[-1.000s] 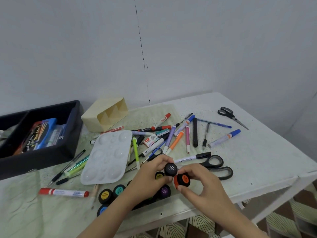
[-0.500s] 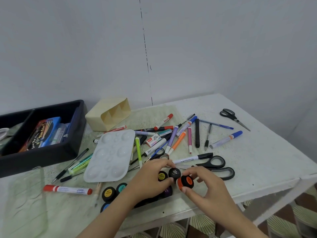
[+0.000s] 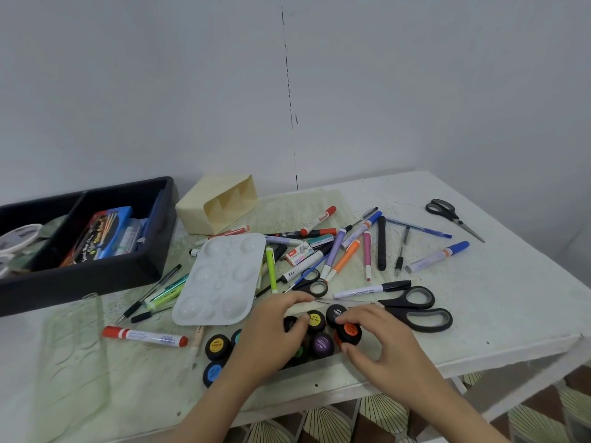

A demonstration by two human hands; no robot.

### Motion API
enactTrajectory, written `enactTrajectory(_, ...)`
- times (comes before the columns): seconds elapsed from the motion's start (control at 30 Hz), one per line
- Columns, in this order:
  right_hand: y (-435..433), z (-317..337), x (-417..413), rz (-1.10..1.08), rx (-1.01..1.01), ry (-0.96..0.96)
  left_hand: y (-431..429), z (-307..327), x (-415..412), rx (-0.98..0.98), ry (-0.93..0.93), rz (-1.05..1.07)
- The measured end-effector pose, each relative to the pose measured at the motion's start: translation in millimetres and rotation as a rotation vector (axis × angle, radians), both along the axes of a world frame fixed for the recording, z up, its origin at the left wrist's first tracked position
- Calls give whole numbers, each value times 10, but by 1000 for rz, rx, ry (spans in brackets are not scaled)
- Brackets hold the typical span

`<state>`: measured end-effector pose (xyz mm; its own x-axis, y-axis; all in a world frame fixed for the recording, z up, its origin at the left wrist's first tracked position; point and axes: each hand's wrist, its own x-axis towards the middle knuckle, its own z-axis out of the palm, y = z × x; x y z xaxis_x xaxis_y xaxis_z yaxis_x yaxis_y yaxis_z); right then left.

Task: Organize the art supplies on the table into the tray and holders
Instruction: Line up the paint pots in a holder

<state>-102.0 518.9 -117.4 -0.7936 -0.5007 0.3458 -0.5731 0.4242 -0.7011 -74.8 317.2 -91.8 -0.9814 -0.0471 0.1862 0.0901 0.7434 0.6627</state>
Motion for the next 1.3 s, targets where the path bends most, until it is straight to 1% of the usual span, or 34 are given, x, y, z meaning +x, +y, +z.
enactTrajectory(0.2, 43, -30, -32, 16, 22, 66, -288, -6, 191, 30, 88, 192)
enactTrajectory(0.37, 15, -37, -47, 62, 151, 178, -500, -17, 344, 43, 122, 300)
enactTrajectory(0.53, 58, -91, -22, 3, 124, 259, -673, -56, 489, 84, 112, 402)
enactTrajectory(0.67, 98, -309, 50, 60, 129, 273, -835, -82, 639, 147, 135, 517)
enactTrajectory(0.73, 120, -394, 65, 70, 136, 263, -934, -88, 708, 97, 153, 590)
enactTrajectory(0.8, 121, -388, 54, 66, 109, 236, -1074, -111, 776, -23, 147, 679)
enactTrajectory(0.87, 82, -324, 28, 48, 43, 170, -1251, -161, 840, -170, 147, 761)
enactTrajectory(0.93, 39, -271, -22, 22, -11, 110, -1432, -209, 890, -262, 90, 884)
enactTrajectory(1.0, 7, -230, -100, 2, -37, 84, -1551, -234, 923, -281, -36, 1018)
enactTrajectory(1.1, -45, -154, -210, -4, -53, 99, -1613, -243, 967, -320, -178, 1083)
enactTrajectory(1.2, -90, -110, -261, -10, -65, 113, -1611, -204, 988, -311, -195, 1101)
enactTrajectory(1.3, -104, -122, -249, -6, -70, 118, -1608, -161, 1036, -277, -141, 1127)
